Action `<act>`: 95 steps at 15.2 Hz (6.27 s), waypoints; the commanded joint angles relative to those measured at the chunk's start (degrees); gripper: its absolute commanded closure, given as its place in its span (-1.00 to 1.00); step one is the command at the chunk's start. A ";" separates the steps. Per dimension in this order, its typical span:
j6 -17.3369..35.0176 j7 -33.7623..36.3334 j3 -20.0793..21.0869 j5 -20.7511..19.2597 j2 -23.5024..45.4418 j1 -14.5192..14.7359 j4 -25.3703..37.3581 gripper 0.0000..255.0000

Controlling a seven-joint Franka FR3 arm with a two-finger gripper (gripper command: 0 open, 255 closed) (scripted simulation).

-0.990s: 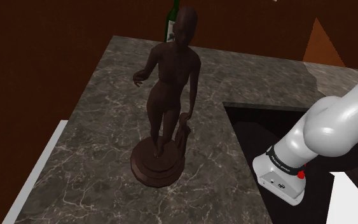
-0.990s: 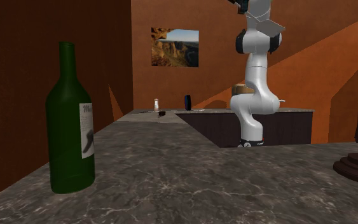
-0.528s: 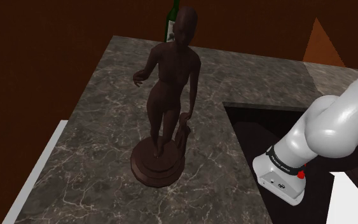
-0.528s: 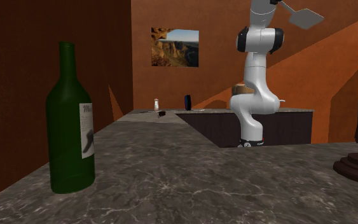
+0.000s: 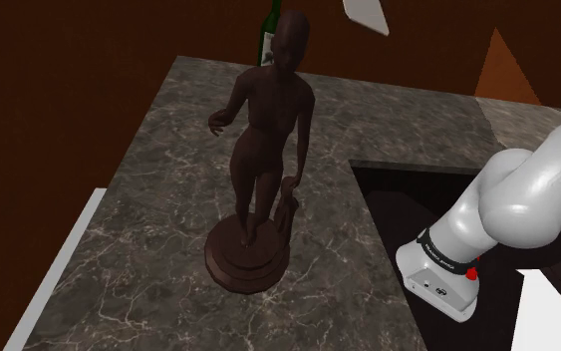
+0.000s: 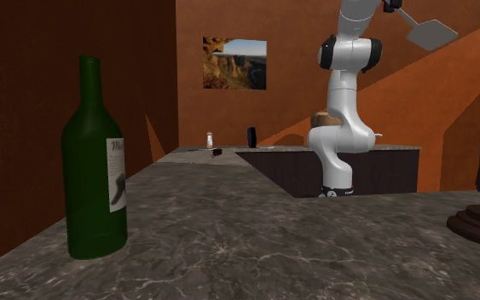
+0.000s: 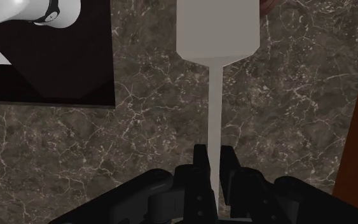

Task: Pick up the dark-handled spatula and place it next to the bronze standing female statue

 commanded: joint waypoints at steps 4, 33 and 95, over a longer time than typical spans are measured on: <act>5.20 -0.74 -0.90 1.27 -3.91 -0.18 -8.85 1.00; 28.82 -2.18 -1.98 4.16 -14.56 0.71 -42.71 1.00; 69.12 1.57 2.26 2.69 -4.90 0.57 -73.71 -1.00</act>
